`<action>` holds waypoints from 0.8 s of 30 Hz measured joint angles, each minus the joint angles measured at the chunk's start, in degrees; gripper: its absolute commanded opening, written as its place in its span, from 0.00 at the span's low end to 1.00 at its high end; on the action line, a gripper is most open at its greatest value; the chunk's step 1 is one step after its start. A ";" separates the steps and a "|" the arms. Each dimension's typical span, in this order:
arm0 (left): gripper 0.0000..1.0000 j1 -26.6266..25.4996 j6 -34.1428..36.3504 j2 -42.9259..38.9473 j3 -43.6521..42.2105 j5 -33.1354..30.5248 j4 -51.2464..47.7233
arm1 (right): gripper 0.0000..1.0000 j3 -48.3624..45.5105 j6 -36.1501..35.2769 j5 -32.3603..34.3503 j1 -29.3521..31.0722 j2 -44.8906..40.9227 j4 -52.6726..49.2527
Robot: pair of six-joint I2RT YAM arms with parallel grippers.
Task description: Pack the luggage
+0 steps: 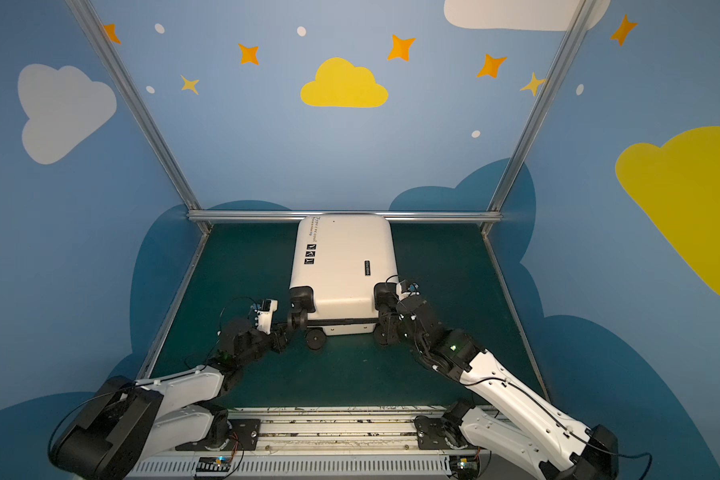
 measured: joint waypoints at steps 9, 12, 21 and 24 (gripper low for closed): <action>0.11 0.00 0.15 1.68 0.04 1.38 0.74 | 0.00 0.00 0.00 -0.02 0.00 0.00 0.02; 0.07 -0.13 0.50 1.68 0.04 2.34 0.57 | 0.00 0.00 0.00 -0.02 0.00 0.00 0.07; 0.03 -0.39 0.72 -0.63 -0.02 3.96 -1.49 | 0.00 -0.11 0.20 0.02 0.07 0.00 0.26; 0.03 -0.46 0.66 -3.78 -0.66 3.80 -3.91 | 0.00 -0.11 0.17 0.20 0.07 0.00 0.39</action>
